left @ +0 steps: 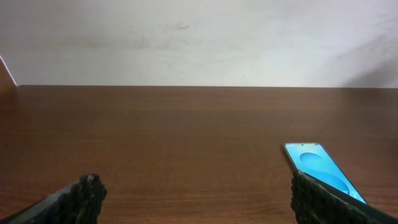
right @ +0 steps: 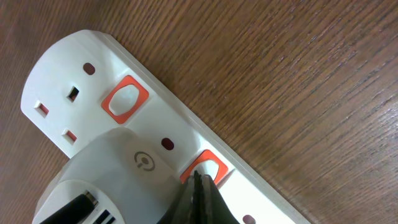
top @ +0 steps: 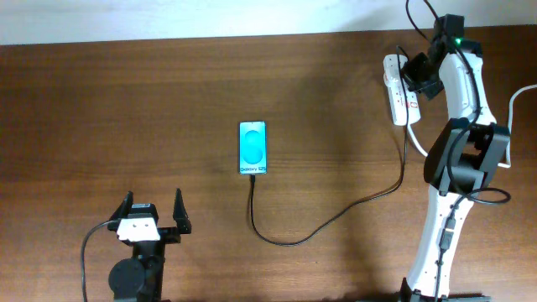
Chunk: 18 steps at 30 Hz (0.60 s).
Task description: Plug charger to phone and switch on socket
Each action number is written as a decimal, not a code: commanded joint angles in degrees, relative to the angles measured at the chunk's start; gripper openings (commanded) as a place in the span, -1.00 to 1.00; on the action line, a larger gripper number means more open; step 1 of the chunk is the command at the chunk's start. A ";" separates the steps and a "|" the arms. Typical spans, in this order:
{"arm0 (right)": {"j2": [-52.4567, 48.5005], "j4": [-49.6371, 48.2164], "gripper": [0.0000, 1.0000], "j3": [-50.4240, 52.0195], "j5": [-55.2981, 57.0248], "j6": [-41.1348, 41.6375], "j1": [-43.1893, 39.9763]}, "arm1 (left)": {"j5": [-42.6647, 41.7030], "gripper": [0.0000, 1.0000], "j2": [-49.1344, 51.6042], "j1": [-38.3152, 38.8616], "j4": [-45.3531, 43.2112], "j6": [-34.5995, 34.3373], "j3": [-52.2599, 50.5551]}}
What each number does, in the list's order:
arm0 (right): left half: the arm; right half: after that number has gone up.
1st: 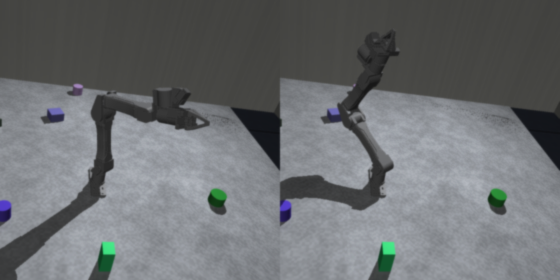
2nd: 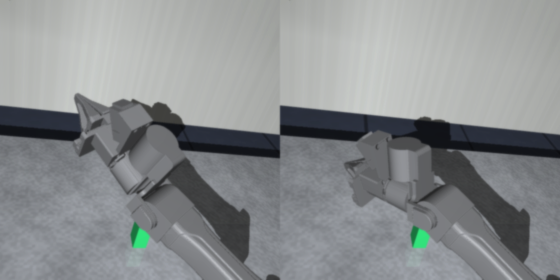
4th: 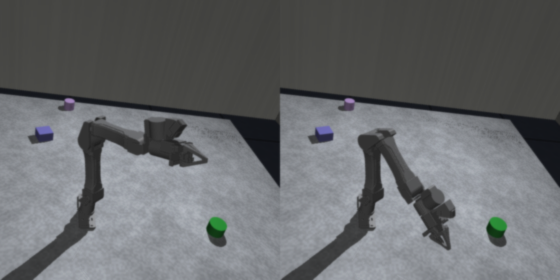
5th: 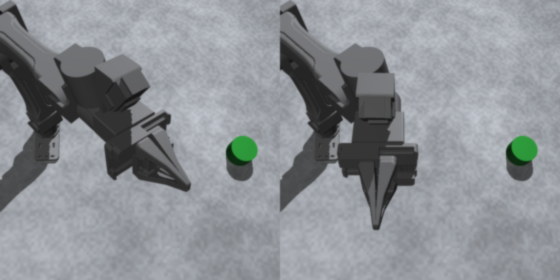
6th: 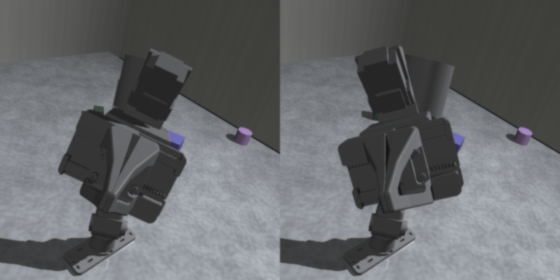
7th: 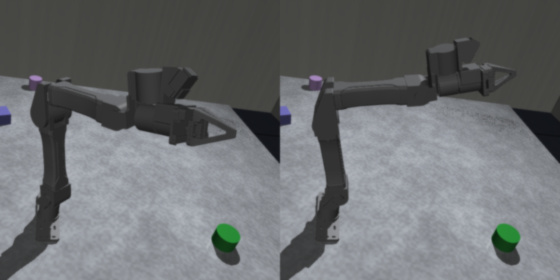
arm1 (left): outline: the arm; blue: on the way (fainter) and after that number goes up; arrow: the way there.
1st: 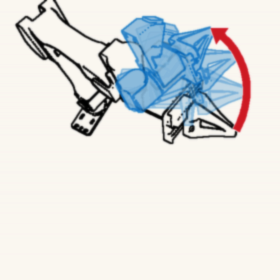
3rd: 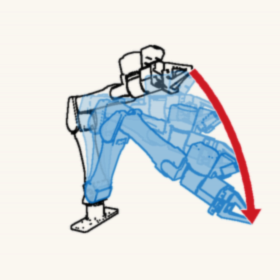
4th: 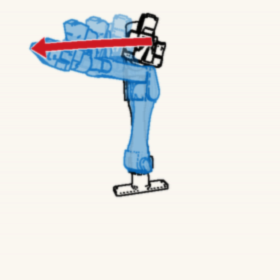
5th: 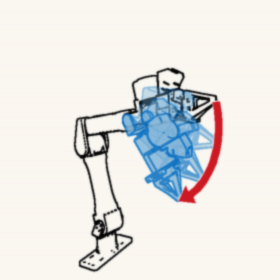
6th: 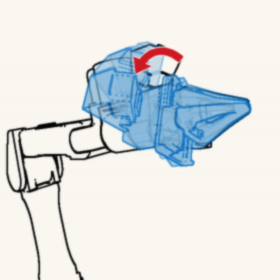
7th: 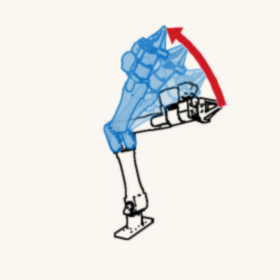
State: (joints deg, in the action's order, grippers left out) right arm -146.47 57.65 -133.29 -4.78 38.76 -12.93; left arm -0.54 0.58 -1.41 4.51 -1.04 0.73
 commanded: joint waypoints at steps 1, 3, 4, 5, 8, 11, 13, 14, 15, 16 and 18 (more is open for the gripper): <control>-2.54 0.20 -0.91 -2.84 1.55 -0.90 1.60 | 0.35 0.98 -0.24 0.24 0.28 0.87 -0.22; -2.36 1.97 -0.91 -5.49 2.27 -1.07 1.64 | 0.35 0.98 -0.24 0.24 0.28 0.87 -0.22; -2.36 1.95 -0.91 -5.70 2.25 -1.05 1.64 | 0.35 0.98 -0.24 0.24 0.28 0.87 -0.22; -2.36 1.95 -0.91 -5.70 2.27 -1.05 1.64 | 0.35 0.98 -0.24 0.24 0.28 0.85 -0.22; -2.38 1.90 -0.92 -5.68 2.32 -1.07 1.66 | 0.35 0.98 -0.24 0.24 0.28 0.87 -0.22; -2.54 1.46 -0.92 -5.57 2.32 -1.07 1.66 | 0.35 0.98 -0.24 0.24 0.31 0.87 -0.22; -3.15 1.31 -0.92 -5.35 2.32 -1.07 1.70 | 0.35 0.98 -0.24 0.24 0.28 0.87 -0.22; -3.17 0.98 -0.92 -4.70 2.29 -1.05 1.79 | 0.35 0.98 -0.24 0.24 0.31 0.87 -0.22; -3.17 0.39 -0.92 -3.87 2.29 -1.07 2.03 | 0.35 0.98 -0.24 0.24 0.28 0.87 -0.22; -3.19 0.13 -0.92 -3.37 2.29 -1.07 2.25 | 0.35 0.98 -0.24 0.24 0.28 0.87 -0.22; -3.19 -0.52 -0.91 -2.82 2.34 -1.07 2.78 | 0.35 0.98 -0.24 0.24 0.28 0.87 -0.22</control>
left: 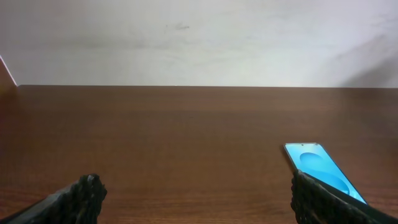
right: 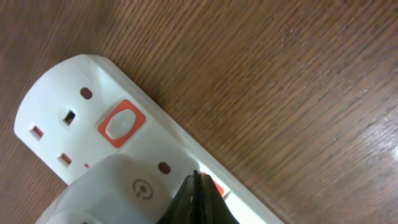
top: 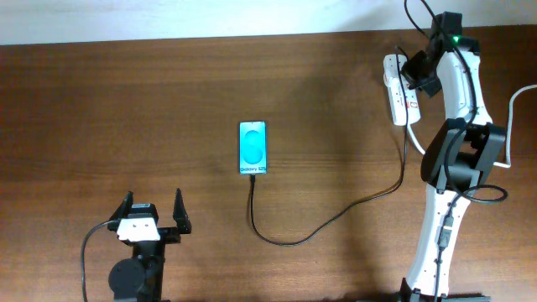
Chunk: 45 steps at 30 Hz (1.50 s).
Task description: Plug charger to phone and switch on socket
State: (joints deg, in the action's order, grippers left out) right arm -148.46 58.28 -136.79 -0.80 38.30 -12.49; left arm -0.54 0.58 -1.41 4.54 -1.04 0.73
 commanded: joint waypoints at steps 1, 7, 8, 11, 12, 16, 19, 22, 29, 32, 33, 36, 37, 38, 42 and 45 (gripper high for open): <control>-1.27 -1.46 -0.92 0.68 -1.66 -0.61 2.56 | 0.35 0.98 -0.24 0.24 0.26 0.87 -0.22; -1.27 -1.05 -0.92 0.68 -3.04 -0.68 4.24 | 0.35 0.99 -0.24 0.24 0.26 0.87 -0.22; -1.27 -1.05 -0.91 0.68 -3.98 -1.07 4.31 | 0.35 0.98 -0.24 0.24 0.28 0.87 -0.22; -1.27 -0.70 -0.92 0.68 -5.16 -1.46 4.87 | 0.35 0.98 -0.24 0.24 0.26 0.87 -0.22; -1.27 -0.37 -0.92 0.68 -5.16 -1.46 5.09 | 0.35 0.98 -0.24 0.24 0.26 0.87 -0.22; -1.27 0.07 -0.91 0.68 -5.16 -1.49 6.23 | 0.35 0.98 -0.24 0.24 0.26 0.87 -0.22; -1.27 0.04 -0.91 0.68 -4.92 -1.46 6.86 | 0.35 0.98 -0.24 0.24 0.26 0.87 -0.22; -1.27 0.31 -0.91 0.98 -4.96 -1.46 6.86 | 0.35 0.98 -0.24 0.24 0.26 0.87 -0.22; -2.16 2.58 -0.91 1.88 -5.20 -1.46 8.83 | 0.35 0.98 -0.24 0.24 0.26 0.87 -0.22; -2.19 2.80 -0.91 1.90 -5.20 -1.42 9.75 | 0.35 0.98 -0.24 0.24 0.26 0.87 -0.22; -2.27 2.82 -0.92 1.90 -5.18 -1.42 9.81 | 0.35 0.98 -0.24 0.24 0.26 0.87 -0.22; -2.71 2.62 -0.91 1.90 -3.96 -1.60 9.79 | 0.35 0.98 -0.24 0.24 0.26 0.87 -0.22; -2.03 2.64 -0.91 1.66 -1.75 -2.21 9.68 | 0.35 0.98 -0.24 0.24 0.26 0.87 -0.22; -0.98 3.13 -0.92 1.38 0.35 -2.34 9.29 | 0.35 0.98 -0.24 0.24 0.26 0.87 -0.22; 4.57 7.02 -0.92 -3.26 4.33 -2.32 2.45 | 0.35 0.98 -0.24 0.24 0.26 0.87 -0.22; 7.85 10.54 -0.92 -5.88 4.70 -2.34 -4.11 | 0.35 0.98 -0.24 0.24 0.26 0.87 -0.22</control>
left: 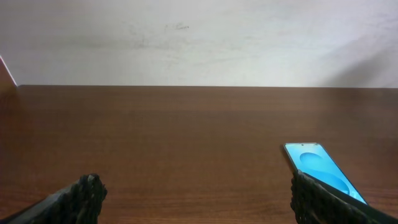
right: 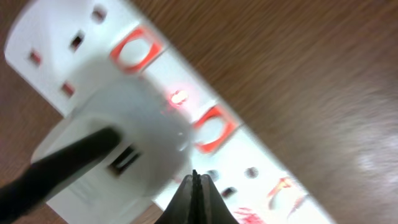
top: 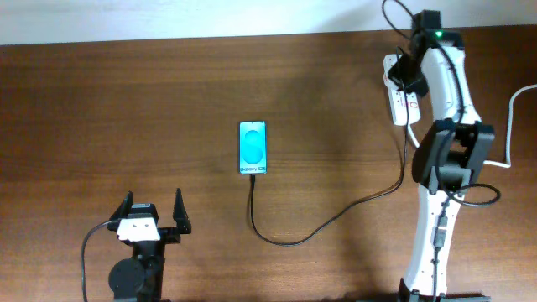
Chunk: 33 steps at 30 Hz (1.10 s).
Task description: Plug charger to phone and switch on socket
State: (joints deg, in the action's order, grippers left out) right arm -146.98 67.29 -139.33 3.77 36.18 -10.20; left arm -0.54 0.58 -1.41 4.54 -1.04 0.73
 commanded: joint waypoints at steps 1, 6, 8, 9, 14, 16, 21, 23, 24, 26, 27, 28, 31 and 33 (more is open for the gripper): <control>7.17 2.27 -0.92 -3.52 0.55 -0.22 -8.15 | 0.35 0.98 -0.24 0.24 0.26 0.87 -0.22; 9.73 8.17 -0.91 -3.52 4.35 -0.20 -15.78 | 0.35 0.98 -0.24 0.24 0.26 0.87 -0.22; 11.61 10.67 -0.92 -3.52 4.39 -0.24 -16.87 | 0.35 0.98 -0.24 0.24 0.26 0.87 -0.22; 13.11 11.87 -0.91 -3.52 4.37 -0.24 -17.00 | 0.35 0.98 -0.24 0.24 0.26 0.87 -0.22; 24.94 18.23 -0.91 -3.52 1.57 -1.62 -16.44 | 0.35 0.98 -0.24 0.24 0.26 0.87 -0.22; 30.97 22.60 -0.91 -3.52 0.94 -1.73 -16.44 | 0.35 0.98 -0.24 0.24 0.26 0.87 -0.22; 41.53 30.05 -0.91 -3.39 -1.05 -3.45 -15.21 | 0.35 0.98 -0.24 0.24 0.26 0.87 -0.22; 45.42 30.05 -0.91 -3.37 -3.58 -7.34 -13.84 | 0.35 0.98 -0.24 0.24 0.26 0.87 -0.22; 47.28 30.05 -0.91 -3.37 -4.31 -7.74 -13.11 | 0.35 0.98 -0.24 0.24 0.26 0.87 -0.22; 52.89 30.05 -0.92 -3.37 -6.71 -10.51 -10.99 | 0.35 0.98 -0.24 0.24 0.26 0.87 -0.22; 54.90 30.05 -0.91 -3.34 -7.30 -11.72 -10.25 | 0.35 0.98 -0.24 0.24 0.26 0.87 -0.22; 58.01 30.05 -0.91 -3.34 -8.13 -14.25 -9.07 | 0.35 0.99 -0.24 0.24 0.26 0.87 -0.22; 66.97 30.05 -0.77 -1.42 -8.28 -16.50 -6.05 | 0.35 0.98 -0.24 0.24 0.26 0.87 -0.22; 74.55 30.05 -0.30 3.43 -8.07 -16.55 -5.46 | 0.35 0.98 -0.24 0.24 0.26 0.87 -0.22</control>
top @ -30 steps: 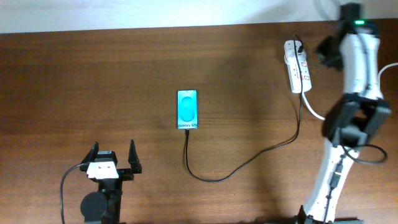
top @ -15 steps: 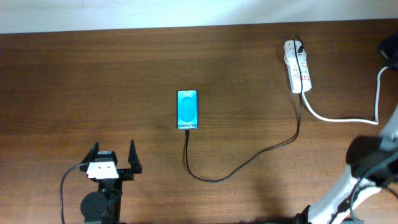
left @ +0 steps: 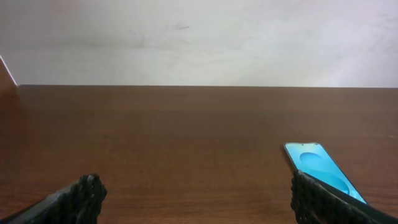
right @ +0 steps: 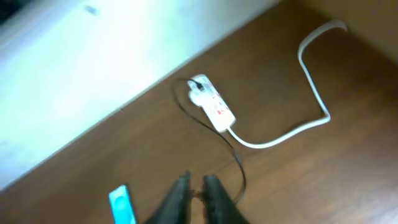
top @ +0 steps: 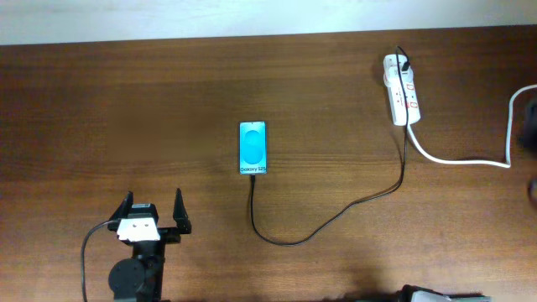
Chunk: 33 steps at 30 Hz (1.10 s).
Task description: Plug charger to phone and switch on socket
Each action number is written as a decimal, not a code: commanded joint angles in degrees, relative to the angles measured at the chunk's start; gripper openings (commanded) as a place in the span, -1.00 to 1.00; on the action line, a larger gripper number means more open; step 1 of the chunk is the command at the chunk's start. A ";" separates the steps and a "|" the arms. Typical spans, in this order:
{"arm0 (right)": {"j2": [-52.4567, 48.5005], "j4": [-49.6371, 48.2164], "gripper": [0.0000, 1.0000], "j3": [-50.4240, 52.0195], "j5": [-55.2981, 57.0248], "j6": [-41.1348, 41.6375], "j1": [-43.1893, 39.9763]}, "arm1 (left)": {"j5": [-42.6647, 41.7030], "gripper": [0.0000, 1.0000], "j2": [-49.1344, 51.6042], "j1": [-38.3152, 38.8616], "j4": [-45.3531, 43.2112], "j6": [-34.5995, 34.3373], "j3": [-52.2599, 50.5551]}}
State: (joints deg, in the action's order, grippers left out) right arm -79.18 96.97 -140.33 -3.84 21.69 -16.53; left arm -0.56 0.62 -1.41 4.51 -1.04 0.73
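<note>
The phone (top: 252, 148) lies face up mid-table with its blue screen lit, also showing in the left wrist view (left: 323, 168) and the right wrist view (right: 122, 205). A black cable (top: 336, 214) runs from its near end to the charger adapter (top: 393, 65) plugged into the white power strip (top: 401, 88). The strip's switches are too small to read. My left gripper (top: 153, 210) rests open at the front left, nothing between its fingers (left: 87, 193). My right gripper (right: 196, 180) hangs high above the table, its fingers slightly apart and empty, well clear of the power strip (right: 211, 106).
The strip's white mains cord (top: 470, 159) loops toward the right table edge. A dark blur of my right arm (top: 530, 126) shows at the right border of the overhead view. A pale wall stands behind the table's far edge (left: 199, 86).
My right gripper was shut, right over the power strip beside the adapter. Now it is high and far from the strip, the arm nearly out of the overhead view, fingers slightly parted.
My shut right fingertips sat on the orange switch next to the charger adapter, and stayed there shortly after. Later a red lamp glowed on the strip beside the adapter. Now the right arm is away from the strip. Phone, cable and left arm never moved.
</note>
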 commanded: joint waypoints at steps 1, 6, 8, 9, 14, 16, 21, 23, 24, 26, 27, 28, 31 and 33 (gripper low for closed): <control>11.93 0.35 -0.04 8.74 -0.46 -3.41 0.87 | 0.37 0.98 -0.28 0.24 0.28 0.87 -0.22; 32.06 0.35 0.97 30.23 -0.24 -4.35 0.87 | 0.37 0.98 -0.28 0.24 0.28 0.87 -0.22; 37.53 0.35 0.97 36.37 -0.04 -4.35 0.87 | 0.37 0.98 -0.28 0.24 0.28 0.87 -0.22; 40.44 0.35 0.97 39.47 -0.07 -4.33 0.87 | 0.37 0.98 -0.28 0.24 0.28 0.87 -0.22; 46.31 0.33 0.97 44.96 -0.07 -4.33 0.87 | 0.37 0.98 -0.28 0.24 0.28 0.87 -0.22; 46.31 0.33 0.97 44.98 -0.07 -4.33 0.87 | 0.37 0.99 -0.28 0.24 0.28 0.87 -0.22; 46.31 0.33 0.97 44.98 -0.04 -4.33 0.81 | 0.37 0.98 -0.28 0.24 0.28 0.87 -0.22; 46.31 0.33 0.97 44.98 -0.07 -4.33 0.76 | 0.37 0.98 -0.28 0.24 0.28 0.87 -0.22; 46.31 0.33 0.97 44.98 -0.04 -4.33 0.74 | 0.37 0.98 -0.28 0.24 0.31 0.87 -0.22; 46.36 0.33 0.97 45.27 -0.04 -4.33 0.66 | 0.37 0.98 -0.28 0.24 0.28 0.87 -0.22; 46.64 0.33 0.97 45.29 -0.07 -4.33 0.66 | 0.37 0.98 -0.28 0.24 0.28 0.87 -0.22; 47.12 0.33 0.97 45.29 -0.04 -4.33 0.66 | 0.37 0.98 -0.28 0.24 0.28 0.87 -0.22; 51.08 0.33 0.97 45.29 0.04 -4.37 0.66 | 0.37 0.98 -0.28 0.24 0.28 0.87 -0.22; 53.29 0.33 0.96 45.31 2.51 -4.35 0.68 | 0.37 0.98 -0.28 0.24 0.28 0.87 -0.22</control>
State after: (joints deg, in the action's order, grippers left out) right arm -29.26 96.97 -95.07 -3.92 17.78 -16.03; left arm -0.56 0.58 -1.41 4.54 -1.04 0.73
